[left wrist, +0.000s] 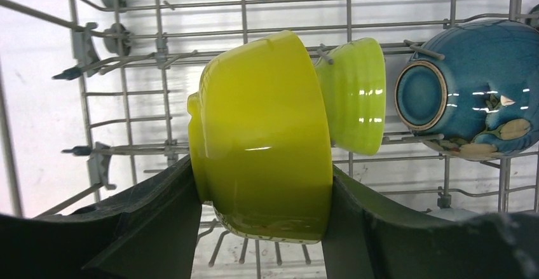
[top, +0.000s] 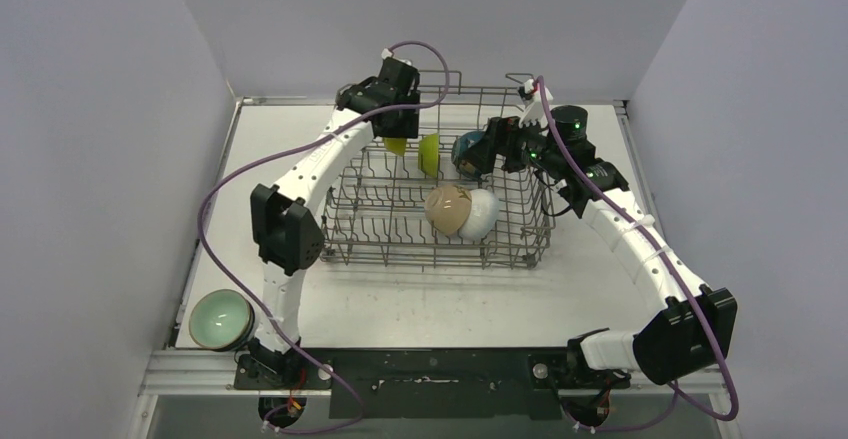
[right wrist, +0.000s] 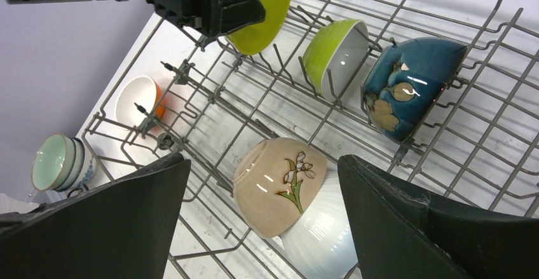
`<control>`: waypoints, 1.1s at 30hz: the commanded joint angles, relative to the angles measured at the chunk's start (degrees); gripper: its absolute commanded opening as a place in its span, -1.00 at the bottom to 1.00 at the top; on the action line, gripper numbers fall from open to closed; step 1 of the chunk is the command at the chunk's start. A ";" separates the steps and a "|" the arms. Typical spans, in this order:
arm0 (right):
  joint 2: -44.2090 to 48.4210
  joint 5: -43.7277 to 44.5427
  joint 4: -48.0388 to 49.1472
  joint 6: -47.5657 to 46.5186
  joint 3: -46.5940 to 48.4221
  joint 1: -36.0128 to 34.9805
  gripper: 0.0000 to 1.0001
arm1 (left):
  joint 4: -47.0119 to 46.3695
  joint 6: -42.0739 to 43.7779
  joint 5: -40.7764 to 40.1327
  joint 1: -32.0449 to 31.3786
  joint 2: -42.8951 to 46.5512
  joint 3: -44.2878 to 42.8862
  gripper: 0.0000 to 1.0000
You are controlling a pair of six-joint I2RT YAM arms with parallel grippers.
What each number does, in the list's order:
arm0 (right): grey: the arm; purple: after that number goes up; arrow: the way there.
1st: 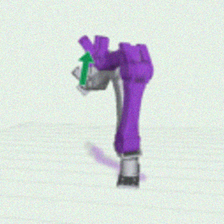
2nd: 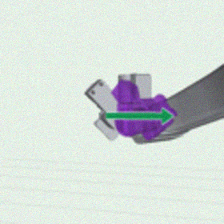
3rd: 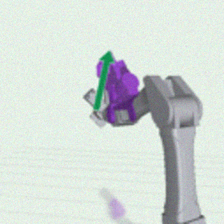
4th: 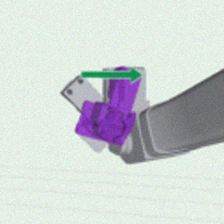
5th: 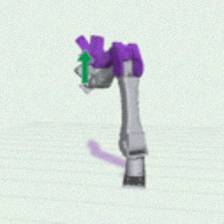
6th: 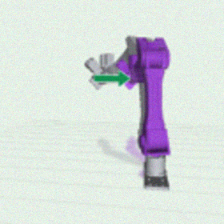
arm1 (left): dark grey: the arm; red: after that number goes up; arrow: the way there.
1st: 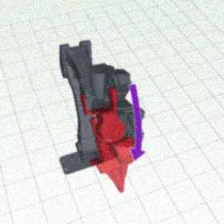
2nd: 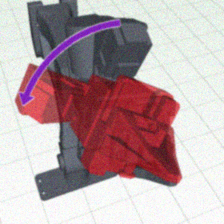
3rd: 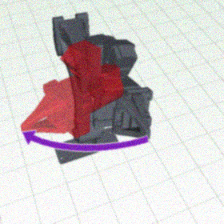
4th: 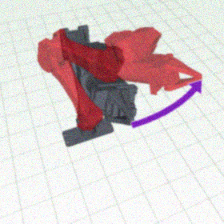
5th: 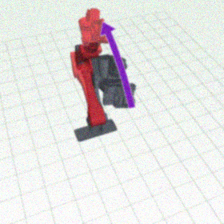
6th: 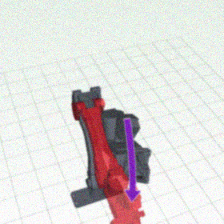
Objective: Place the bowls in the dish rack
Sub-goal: Place the bowl in the dish rack.
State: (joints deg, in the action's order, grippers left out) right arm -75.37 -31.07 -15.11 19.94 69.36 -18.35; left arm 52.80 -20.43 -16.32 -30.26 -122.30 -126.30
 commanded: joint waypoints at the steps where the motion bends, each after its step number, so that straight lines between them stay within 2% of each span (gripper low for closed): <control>1: 0.94 -0.64 2.14 -0.01 1.38 0.34 0.80 | -2.11 1.46 -4.24 0.45 6.57 1.08 -1.00; 33: 0.58 -0.16 1.14 -0.87 1.43 0.73 0.80 | -1.36 1.89 0.98 1.08 -5.85 -4.14 -1.00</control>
State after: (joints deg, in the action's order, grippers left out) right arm -75.40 -31.44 -15.11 19.92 69.36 -18.04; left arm 52.05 -18.90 -16.25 -29.43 -127.35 -127.55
